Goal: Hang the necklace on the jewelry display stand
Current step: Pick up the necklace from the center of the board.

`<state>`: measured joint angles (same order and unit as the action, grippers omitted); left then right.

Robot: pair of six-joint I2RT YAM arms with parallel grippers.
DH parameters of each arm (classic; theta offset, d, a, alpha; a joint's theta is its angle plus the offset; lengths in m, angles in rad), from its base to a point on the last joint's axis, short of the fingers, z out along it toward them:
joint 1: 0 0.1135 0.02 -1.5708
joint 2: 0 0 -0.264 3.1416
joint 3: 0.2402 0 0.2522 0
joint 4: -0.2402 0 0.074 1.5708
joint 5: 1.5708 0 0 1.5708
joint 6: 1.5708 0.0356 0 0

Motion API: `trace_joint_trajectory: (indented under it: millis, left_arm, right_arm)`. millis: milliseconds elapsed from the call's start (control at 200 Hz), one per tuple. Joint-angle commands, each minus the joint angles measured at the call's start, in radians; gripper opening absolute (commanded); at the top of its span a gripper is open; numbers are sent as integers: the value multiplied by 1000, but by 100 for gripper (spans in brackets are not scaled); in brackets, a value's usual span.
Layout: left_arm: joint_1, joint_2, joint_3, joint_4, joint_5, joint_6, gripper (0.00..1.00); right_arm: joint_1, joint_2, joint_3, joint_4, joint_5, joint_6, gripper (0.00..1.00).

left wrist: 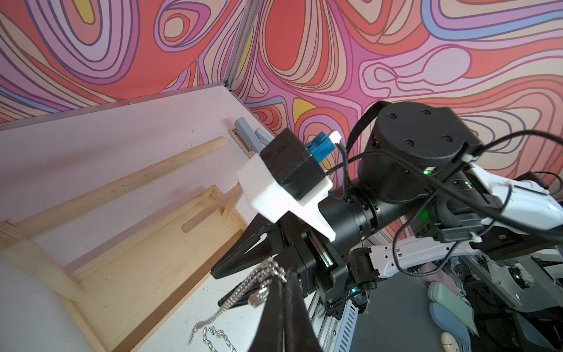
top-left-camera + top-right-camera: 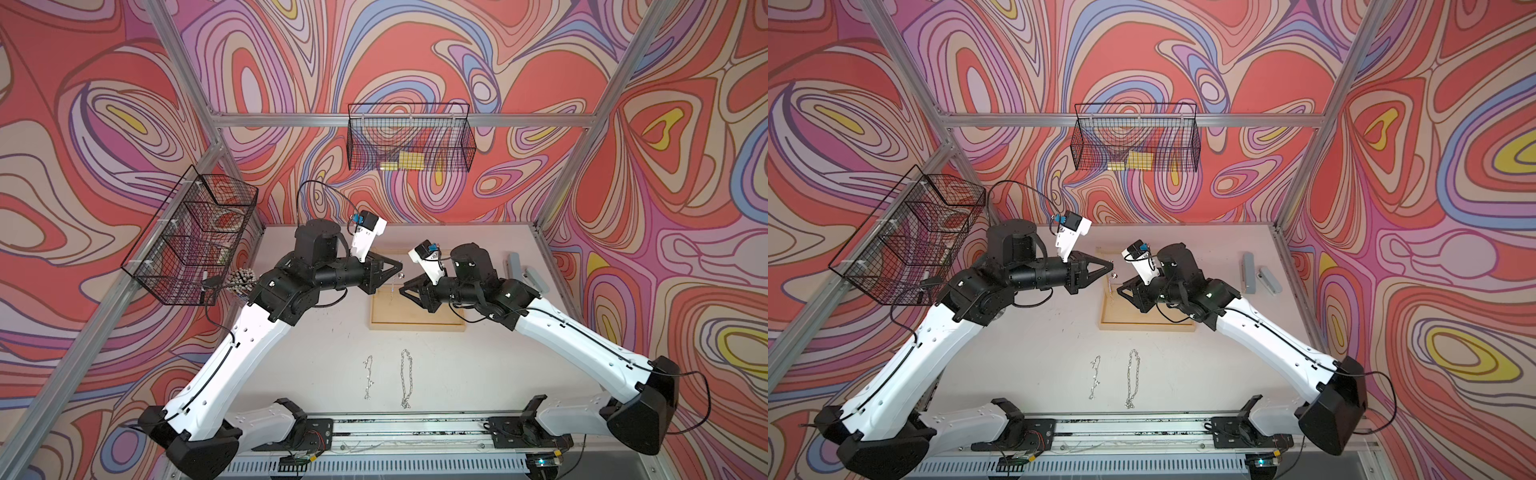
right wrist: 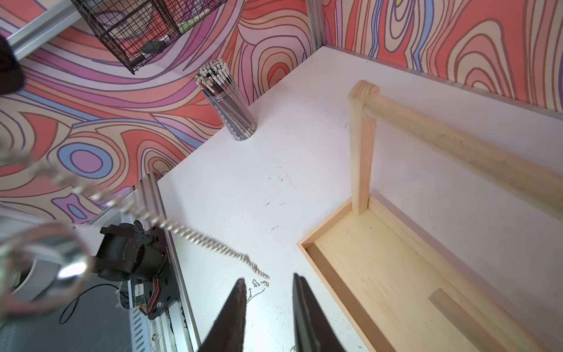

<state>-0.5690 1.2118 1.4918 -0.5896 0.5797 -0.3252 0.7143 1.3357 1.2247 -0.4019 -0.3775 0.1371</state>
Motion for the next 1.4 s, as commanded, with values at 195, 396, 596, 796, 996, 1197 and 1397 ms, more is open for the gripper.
trace_joint_trajectory:
  millis: [195, 396, 596, 796, 996, 1197, 1397]
  left_arm:
    - [9, -8, 34, -24, 11, 14, 0]
    - [11, -7, 39, -26, 12, 17, 0]
    - [11, -8, 36, -26, 10, 15, 0]
    - [12, -2, 38, -14, 11, 11, 0]
    - [11, 4, 53, -22, 13, 11, 0]
    - [12, 5, 67, -35, 11, 14, 0]
    - [12, 1, 72, -39, 3, 17, 0]
  right_arm:
    - [-3, 55, 37, 55, -61, -18, 31]
    - [-3, 29, 37, -19, -50, -47, 34]
    - [-3, -27, 47, -168, 99, -122, 58]
    - [-3, -45, 42, -167, 37, -128, 61]
    - [-3, -13, 25, -87, 22, -121, 62]
    - [-3, 39, 40, 13, -44, -107, 62]
    - [-3, 75, 66, 31, -120, -103, 60]
